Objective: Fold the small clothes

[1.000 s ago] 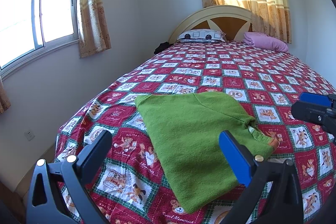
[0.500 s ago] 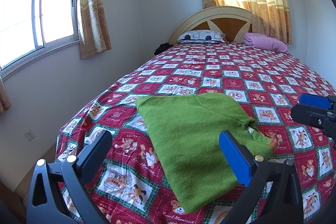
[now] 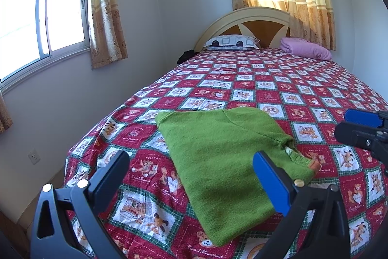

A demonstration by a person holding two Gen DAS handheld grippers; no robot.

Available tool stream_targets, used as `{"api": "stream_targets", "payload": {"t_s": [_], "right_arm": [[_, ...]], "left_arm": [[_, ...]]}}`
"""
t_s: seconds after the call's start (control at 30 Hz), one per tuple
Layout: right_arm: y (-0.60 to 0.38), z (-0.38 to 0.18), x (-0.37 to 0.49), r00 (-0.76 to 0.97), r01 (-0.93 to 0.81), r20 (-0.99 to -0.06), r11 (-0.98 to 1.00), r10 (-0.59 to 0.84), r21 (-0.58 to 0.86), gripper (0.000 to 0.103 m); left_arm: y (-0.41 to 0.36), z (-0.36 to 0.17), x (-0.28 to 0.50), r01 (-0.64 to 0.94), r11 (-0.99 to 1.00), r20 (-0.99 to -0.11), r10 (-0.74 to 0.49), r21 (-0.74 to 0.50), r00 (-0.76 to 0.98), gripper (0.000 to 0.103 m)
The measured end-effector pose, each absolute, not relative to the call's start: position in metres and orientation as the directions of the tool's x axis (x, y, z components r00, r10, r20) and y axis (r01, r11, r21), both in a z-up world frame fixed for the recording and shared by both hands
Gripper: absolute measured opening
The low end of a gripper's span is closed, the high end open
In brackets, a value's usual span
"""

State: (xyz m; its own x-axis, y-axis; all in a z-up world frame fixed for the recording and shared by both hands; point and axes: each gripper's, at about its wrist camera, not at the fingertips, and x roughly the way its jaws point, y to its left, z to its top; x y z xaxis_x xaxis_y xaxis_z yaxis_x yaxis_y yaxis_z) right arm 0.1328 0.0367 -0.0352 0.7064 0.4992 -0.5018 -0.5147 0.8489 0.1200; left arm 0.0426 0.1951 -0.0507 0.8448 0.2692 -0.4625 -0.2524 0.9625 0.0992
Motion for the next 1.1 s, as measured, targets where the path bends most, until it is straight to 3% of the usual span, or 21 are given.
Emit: {"api": "stream_targets", "payload": {"t_s": [1.1], "right_arm": [[0.042,-0.039,0.13,0.704,-0.525,-0.499,0.843,0.506,0.115,0.063]], "left_arm": [[0.213,-0.05,0.041,-0.326,0.938,-0.434,0.345,0.119,0.832,0.103]]}}
